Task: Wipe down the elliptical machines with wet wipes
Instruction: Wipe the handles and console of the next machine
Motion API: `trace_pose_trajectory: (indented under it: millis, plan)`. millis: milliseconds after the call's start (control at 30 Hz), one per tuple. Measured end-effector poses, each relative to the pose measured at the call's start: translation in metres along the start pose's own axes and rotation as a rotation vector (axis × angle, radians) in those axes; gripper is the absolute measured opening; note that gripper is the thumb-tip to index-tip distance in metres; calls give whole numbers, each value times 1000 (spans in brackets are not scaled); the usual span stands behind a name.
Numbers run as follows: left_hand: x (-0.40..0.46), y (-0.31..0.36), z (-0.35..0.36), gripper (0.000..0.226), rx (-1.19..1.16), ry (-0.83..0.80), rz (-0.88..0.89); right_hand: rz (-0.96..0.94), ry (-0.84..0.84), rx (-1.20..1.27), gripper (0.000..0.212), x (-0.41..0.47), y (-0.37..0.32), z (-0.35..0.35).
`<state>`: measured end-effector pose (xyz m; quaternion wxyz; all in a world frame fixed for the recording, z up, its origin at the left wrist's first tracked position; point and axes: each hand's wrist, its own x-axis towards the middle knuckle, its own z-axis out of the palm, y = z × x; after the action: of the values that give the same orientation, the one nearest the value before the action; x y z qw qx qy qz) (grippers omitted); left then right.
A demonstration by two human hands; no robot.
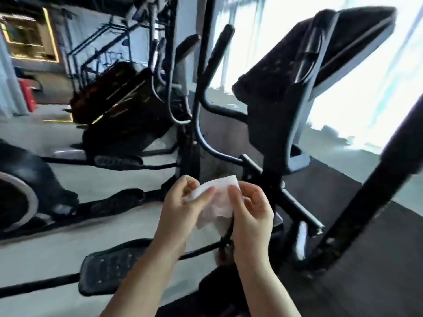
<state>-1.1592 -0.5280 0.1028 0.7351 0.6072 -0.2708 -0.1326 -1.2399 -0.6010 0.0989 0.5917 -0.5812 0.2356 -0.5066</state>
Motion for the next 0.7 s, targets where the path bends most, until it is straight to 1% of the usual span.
trace_pose_trajectory:
  millis: [67,133,200,267,333,400,467,567,633,700]
  plan:
    - [13,11,18,26,-52,-136,22,-62,40,-15,5,12,-21,-8]
    - [24,29,38,23,-111,-249,62,-109,24,-41,9,24,-43,-16]
    - [35,46,56,21,-177,-317,116,-193,55,-89,7,35,-60,-21]
    - [47,58,68,18,-221,-335,179,-293,163,-70,9,45,-72,-23]
    - [59,71,77,15,-292,-378,224,-452,283,-105,9,55,-85,-18]
    - [70,81,83,23,-325,-407,276,-630,341,-174,13,65,-100,-9]
    - [84,90,87,29,-331,-366,317,-760,387,-211,14,83,-116,0]
    - [106,99,97,26,-302,-334,355,-1006,537,-315,17,117,-149,10]
    - [118,101,106,29,-278,-339,400,-1208,636,-371,19,137,-173,16]
    - [124,101,118,32,-302,-380,420,-1408,731,-436,21,160,-195,22]
